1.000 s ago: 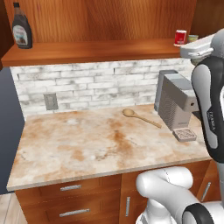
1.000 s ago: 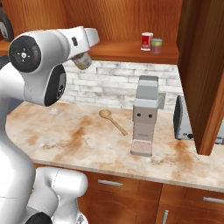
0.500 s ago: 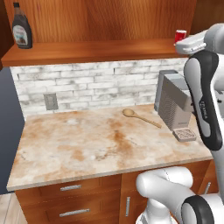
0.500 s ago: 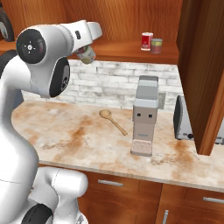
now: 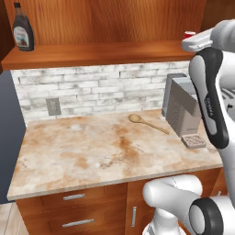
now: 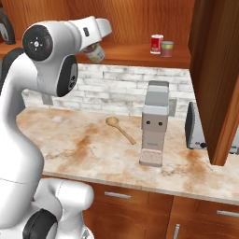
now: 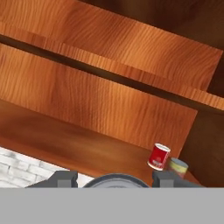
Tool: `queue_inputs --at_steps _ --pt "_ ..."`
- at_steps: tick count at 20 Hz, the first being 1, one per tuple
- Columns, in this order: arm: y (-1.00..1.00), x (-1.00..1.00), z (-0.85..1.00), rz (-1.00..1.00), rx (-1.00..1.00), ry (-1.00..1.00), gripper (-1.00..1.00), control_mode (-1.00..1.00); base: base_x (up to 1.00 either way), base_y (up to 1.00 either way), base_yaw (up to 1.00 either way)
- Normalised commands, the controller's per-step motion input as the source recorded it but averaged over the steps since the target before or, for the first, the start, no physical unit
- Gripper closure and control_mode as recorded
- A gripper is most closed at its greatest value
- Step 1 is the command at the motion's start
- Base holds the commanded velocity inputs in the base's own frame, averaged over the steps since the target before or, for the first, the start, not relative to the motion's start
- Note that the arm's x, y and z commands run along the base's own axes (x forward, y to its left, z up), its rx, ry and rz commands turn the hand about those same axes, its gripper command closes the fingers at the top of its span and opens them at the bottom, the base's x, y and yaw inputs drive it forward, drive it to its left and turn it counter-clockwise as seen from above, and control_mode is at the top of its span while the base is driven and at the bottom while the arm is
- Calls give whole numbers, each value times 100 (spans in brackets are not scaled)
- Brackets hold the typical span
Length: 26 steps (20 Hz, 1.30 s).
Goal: Pick the cans from the counter and place them in their designated side in the cabinet.
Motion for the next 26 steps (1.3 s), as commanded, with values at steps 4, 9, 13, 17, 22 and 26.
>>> queue_inputs --at_steps 4,9,13,17,22,26 --pt "0 14 3 -2 2 -1 100 -100 0 0 0" --pt "0 12 1 -2 4 -1 100 -100 0 0 0" --pt "-3 10 0 -1 4 -1 100 -100 0 0 0" --pt "-5 9 0 0 4 -3 100 -100 0 0 0" --pt "-3 11 -3 0 5 -3 100 -100 0 0 0" --pt "0 18 -6 0 5 -1 100 -100 0 0 0"
